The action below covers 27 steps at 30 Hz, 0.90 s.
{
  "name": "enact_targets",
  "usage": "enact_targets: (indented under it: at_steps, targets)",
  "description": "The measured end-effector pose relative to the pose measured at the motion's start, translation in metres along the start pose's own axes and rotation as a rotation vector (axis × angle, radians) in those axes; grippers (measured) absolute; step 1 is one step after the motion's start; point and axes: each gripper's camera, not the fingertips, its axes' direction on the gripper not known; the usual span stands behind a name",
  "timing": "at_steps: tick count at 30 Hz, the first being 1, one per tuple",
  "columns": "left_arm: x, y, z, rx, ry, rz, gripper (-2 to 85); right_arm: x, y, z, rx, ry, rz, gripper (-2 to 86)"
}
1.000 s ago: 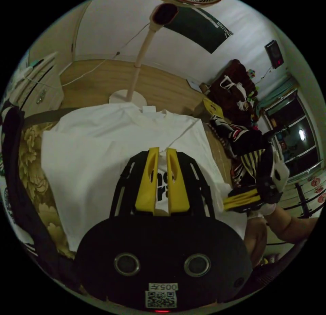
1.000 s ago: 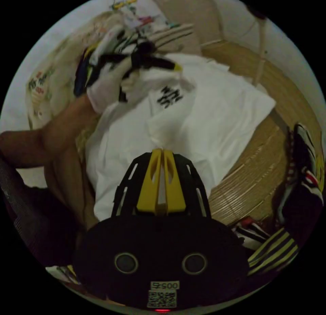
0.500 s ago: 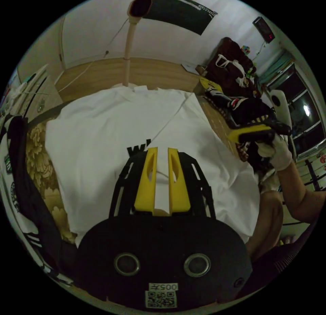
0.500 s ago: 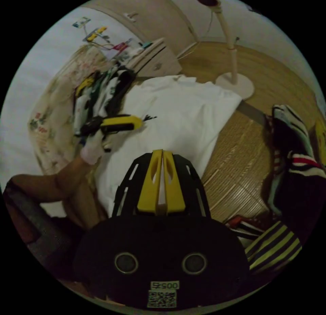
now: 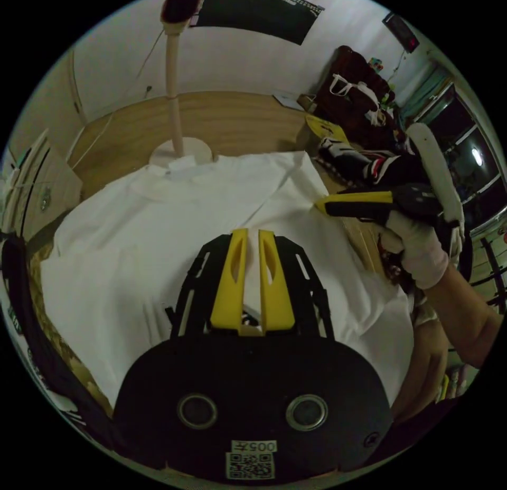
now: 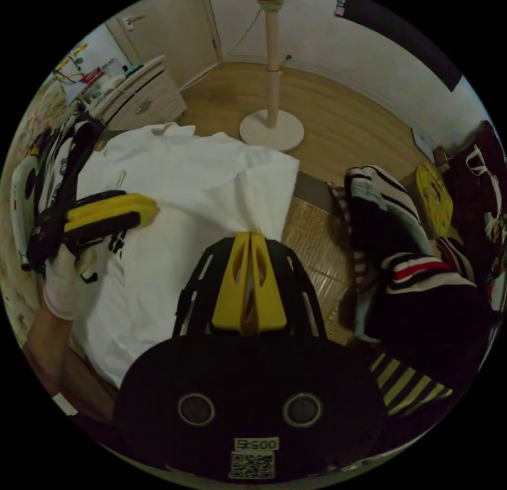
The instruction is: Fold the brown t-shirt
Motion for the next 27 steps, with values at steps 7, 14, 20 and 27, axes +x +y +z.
enact_targets:
  at_steps: [7,14,20,27]
  targets:
    - [-0.017,0.027,-0.009,-0.042,0.014,0.041,5.3,-0.028,0.008,-0.004,0.103,-0.152,-0.132,-1.1]
    - [-0.006,0.017,0.013,-0.063,0.019,-0.009,3.8,-0.024,-0.009,0.015,0.054,0.026,0.011,-1.5]
    - [-0.024,0.031,-0.023,0.022,0.028,-0.065,3.5,-0.010,0.009,0.006,0.089,-0.082,0.085,-1.4]
    - [-0.052,0.128,-0.090,-0.062,-0.314,0.032,0.7,-0.054,0.061,-0.008,0.127,-0.194,-0.174,-1.0]
